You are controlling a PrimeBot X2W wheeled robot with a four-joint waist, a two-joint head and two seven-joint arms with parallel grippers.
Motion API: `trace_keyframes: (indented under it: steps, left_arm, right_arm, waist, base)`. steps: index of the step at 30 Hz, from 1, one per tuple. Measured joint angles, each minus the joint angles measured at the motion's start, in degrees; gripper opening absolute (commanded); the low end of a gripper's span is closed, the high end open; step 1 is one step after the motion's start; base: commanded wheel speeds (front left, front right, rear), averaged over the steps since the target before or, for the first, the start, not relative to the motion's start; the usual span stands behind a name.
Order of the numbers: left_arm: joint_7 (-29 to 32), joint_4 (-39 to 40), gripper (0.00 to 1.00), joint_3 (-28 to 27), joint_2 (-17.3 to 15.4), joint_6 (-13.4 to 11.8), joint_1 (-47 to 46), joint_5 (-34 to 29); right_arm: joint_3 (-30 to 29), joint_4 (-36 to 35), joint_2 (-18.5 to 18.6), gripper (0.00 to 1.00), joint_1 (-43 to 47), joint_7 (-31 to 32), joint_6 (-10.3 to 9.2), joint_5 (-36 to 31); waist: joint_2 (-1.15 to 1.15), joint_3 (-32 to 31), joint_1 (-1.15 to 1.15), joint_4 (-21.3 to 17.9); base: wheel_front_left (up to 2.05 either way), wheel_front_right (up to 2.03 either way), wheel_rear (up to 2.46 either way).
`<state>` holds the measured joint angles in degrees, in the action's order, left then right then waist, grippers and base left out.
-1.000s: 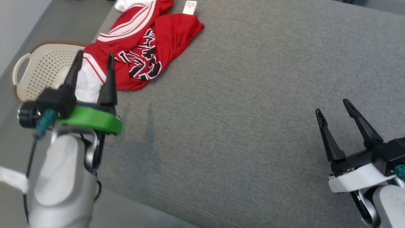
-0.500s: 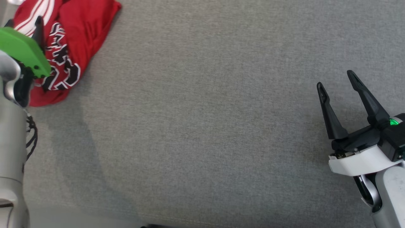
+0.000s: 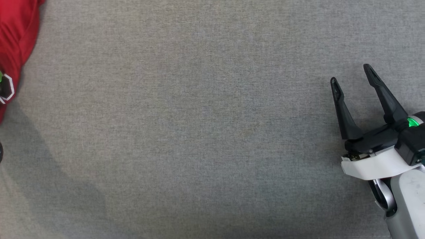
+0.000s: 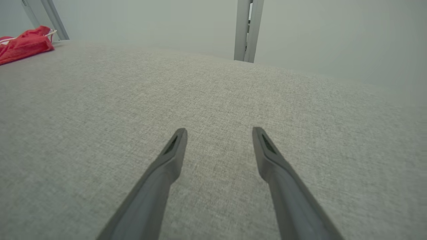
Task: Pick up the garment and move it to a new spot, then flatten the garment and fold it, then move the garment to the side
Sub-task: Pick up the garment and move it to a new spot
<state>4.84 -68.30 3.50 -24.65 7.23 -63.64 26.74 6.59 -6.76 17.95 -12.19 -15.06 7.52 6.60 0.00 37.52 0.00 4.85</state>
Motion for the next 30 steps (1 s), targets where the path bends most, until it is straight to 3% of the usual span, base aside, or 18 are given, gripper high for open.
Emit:
trace_keyframes:
  steps: [1, 3, 6, 7, 9, 11, 12, 13, 14, 15, 22, 30]
  left_arm:
    - [-1.25, 0.0, 0.57, 0.02, -0.09, 0.0, 0.2, 0.04]
    - [-4.47, 0.18, 0.26, 0.46, -0.23, -0.01, 1.06, 0.02]
    - [-8.18, 0.71, 0.2, 1.94, -0.16, 0.0, 2.54, -0.32]
    - [-9.39, 1.15, 0.23, 2.47, -0.08, 0.0, 3.2, -0.46]
    - [-11.07, 2.16, 0.35, 4.02, 0.03, 0.01, 4.37, -0.46]
    - [-12.56, 3.71, 0.54, 5.92, 0.25, 0.07, 5.84, -0.44]
    - [-12.96, 4.5, 0.55, 6.76, 0.34, 0.09, 6.36, -0.29]
    - [-13.34, 5.63, 0.51, 7.88, 0.34, 0.1, 6.83, 0.0]
    - [-14.11, 6.89, 0.19, 9.01, 0.09, 0.14, 7.28, 0.07]
    - [-14.45, 7.87, 0.0, 10.01, -0.22, 0.15, 7.56, 0.22]
    - [-14.11, 18.4, 0.0, 17.72, -1.66, 0.15, 10.33, 2.67]
    - [-9.32, 36.42, 0.0, 26.29, -3.02, 0.15, 11.33, 5.37]
  right_arm:
    - [0.03, 0.29, -0.02, 1.0, 0.01, -0.01, 0.0, -0.47]
    - [0.18, 1.24, -0.15, 1.0, 0.07, -0.01, 0.0, -1.14]
    - [-0.22, 2.66, -1.43, 1.0, 0.18, 0.0, 0.01, -1.25]
    - [-0.25, 3.08, -1.94, 1.0, 0.23, 0.0, 0.0, -1.19]
    - [-0.21, 3.99, -2.75, 1.0, 0.4, 0.0, 0.01, -1.01]
    - [-0.07, 4.69, -3.67, 1.0, 0.88, 0.0, 0.0, -0.52]
    - [-0.02, 5.0, -4.14, 1.0, 1.23, 0.0, 0.0, -0.42]
    - [0.0, 5.28, -4.68, 1.0, 1.64, 0.0, 0.0, -0.32]
    - [0.0, 5.53, -5.16, 1.0, 2.13, 0.0, 0.0, -0.32]
    - [-0.11, 5.72, -5.66, 1.0, 2.58, 0.0, 0.0, -0.32]
    - [-0.98, 6.7, -8.7, 1.0, 6.96, 0.0, 0.0, -0.33]
    - [-1.38, 6.79, -11.2, 1.0, 9.92, 0.0, 0.0, 0.25]
  waist:
    - [0.0, 0.08, 0.0, -0.34]
    - [0.0, -0.17, 0.0, -0.81]
    - [0.0, -1.26, 0.0, -1.14]
    - [0.0, -1.85, 0.0, -1.22]
    - [0.0, -3.11, 0.0, -1.31]
    - [0.0, -4.85, 0.0, -1.33]
    - [0.0, -5.67, 0.0, -1.32]
    - [0.0, -6.74, 0.0, -1.29]
    - [0.0, -7.86, 0.0, -1.28]
    - [0.0, -8.82, 0.0, -1.29]
    - [0.0, -16.98, 0.0, -2.01]
    - [0.0, -25.72, 0.0, -4.89]
  base:
    - [0.0, 0.0, 0.0]
    - [0.0, 0.0, 0.0]
    - [0.0, 0.0, 0.0]
    - [0.0, 0.0, 0.0]
    - [0.0, 0.0, 0.0]
    - [0.0, 0.0, 0.0]
    - [0.0, 0.0, 0.0]
    - [0.0, 0.0, 0.0]
    - [0.0, 0.0, 0.0]
    - [0.0, 0.0, 0.0]
    - [0.0, 0.0, 0.0]
    - [0.0, 0.0, 0.0]
